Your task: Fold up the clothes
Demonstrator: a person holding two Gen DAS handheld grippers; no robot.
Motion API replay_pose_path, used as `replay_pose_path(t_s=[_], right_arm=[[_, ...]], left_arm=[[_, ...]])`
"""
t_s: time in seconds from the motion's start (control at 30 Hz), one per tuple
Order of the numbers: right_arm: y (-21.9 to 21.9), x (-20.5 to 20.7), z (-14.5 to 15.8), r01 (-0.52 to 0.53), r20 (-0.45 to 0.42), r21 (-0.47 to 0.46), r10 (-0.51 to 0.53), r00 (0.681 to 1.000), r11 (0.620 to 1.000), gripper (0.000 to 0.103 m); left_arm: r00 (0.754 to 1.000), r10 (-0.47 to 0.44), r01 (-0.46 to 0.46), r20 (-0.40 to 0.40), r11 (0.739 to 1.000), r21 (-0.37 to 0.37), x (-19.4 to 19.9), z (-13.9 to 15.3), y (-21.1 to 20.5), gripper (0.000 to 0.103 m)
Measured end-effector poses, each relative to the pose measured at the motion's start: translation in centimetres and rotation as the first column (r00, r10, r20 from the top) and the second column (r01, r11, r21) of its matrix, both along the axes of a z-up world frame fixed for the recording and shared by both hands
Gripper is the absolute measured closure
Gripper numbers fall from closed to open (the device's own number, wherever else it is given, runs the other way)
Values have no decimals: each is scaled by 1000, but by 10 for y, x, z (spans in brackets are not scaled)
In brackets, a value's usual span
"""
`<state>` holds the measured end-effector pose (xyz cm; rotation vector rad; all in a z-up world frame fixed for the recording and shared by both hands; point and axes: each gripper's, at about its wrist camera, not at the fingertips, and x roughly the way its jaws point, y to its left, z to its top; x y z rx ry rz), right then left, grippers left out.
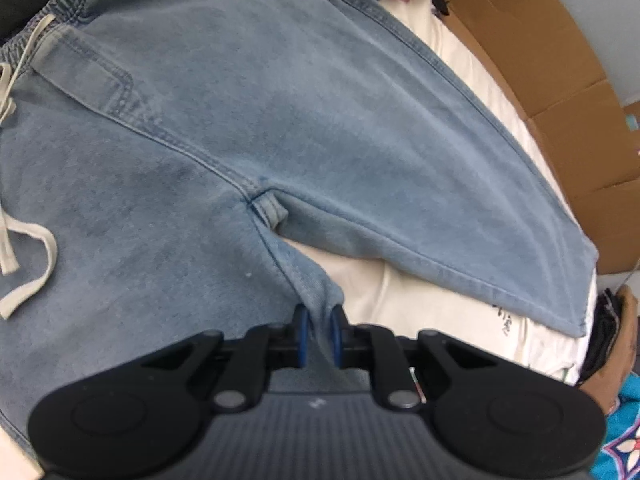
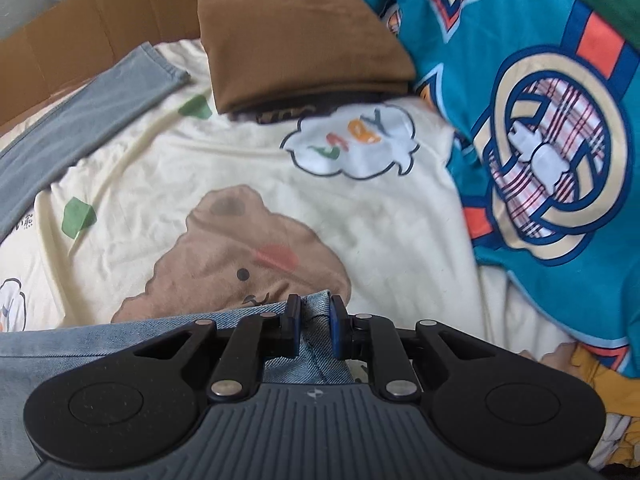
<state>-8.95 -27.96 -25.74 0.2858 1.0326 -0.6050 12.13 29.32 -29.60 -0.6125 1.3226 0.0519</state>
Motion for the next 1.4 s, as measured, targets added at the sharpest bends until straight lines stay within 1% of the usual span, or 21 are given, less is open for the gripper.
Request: replay_pose_path(t_s=[0.07,0.13,0.2,0.27,0.3,0.37,0.43,0.53,0.57,0.63,0.7,0.73,0.8,0.87,0.97,1.03,1.07,1.13,1.23,1.33,1.4], right_arm=[[2,0,4,1,5,-18,-1,1000,1000,89],[4,0,5,-2,4,-30,3,1000,1000,89],[3,4,1,-8,1,-35,8,1000,999,89],[-1,9,-8,-9,-4,-32,9,1000,999,89],[-3,13,-14,-15,-16,-31,15,1000,999,89],[-7,19,-28,-26,-49,-19,25,998,999,88],[-12,20,-36,1,-78,-2,-1,997,1000,84],[-18,19,-32,78,-61,-25,-79,995,997,81],[-18,18,-29,80,-49,-16,-81,996,997,81],[-16,18,-27,63,-28,13,-63,998,998,81],[-10,19,-28,19,-28,38,-18,999,999,81],[-7,19,-30,6,-28,55,-4,1000,998,81],[-1,17,-35,-9,-26,98,12,1000,995,81],[5,16,-41,-22,-33,127,27,999,992,81],[12,14,-51,-32,-53,160,41,998,987,81],[14,14,-58,-36,-68,181,49,997,983,81],[14,15,-61,-36,-75,188,51,996,982,81],[14,17,-66,-34,-90,199,53,995,979,81],[9,21,-73,-12,-110,209,36,993,978,81],[5,26,-80,-7,-132,203,35,991,979,81],[2,30,-82,-7,-140,179,32,990,984,81]], left_arm=[[1000,8,-8,9,1000,-16,-3,4,5,90],[1000,15,-15,13,1000,-21,1,2,7,90],[1000,19,-19,13,1000,-22,9,-6,5,90],[1000,18,-18,14,1000,-19,11,-12,-7,90],[1000,11,-11,14,1000,-15,13,-17,-13,87],[1000,-25,25,8,1000,6,18,-26,-21,78],[999,-38,38,-3,999,19,21,-27,-23,76],[998,-56,55,32,998,31,23,-16,-20,68],[997,-66,64,48,997,40,24,-11,-19,67],[992,-78,70,97,993,91,24,2,-13,69],[984,-65,41,166,989,143,22,18,-3,69],[981,-61,31,184,986,161,22,23,1,70],[979,-65,25,194,979,201,22,30,7,71],[981,-105,65,163,970,234,25,24,4,80],[981,-162,126,106,951,282,27,9,-3,82],[979,-192,160,70,933,321,27,-3,-8,82],[977,-203,167,68,920,355,27,-8,-10,85],[972,-219,164,86,893,419,25,-13,-13,85],[973,-225,178,58,884,432,30,-28,-17,89],[974,-226,185,38,875,447,36,-37,-18,90],[976,-216,175,39,874,454,39,-39,-18,91]])
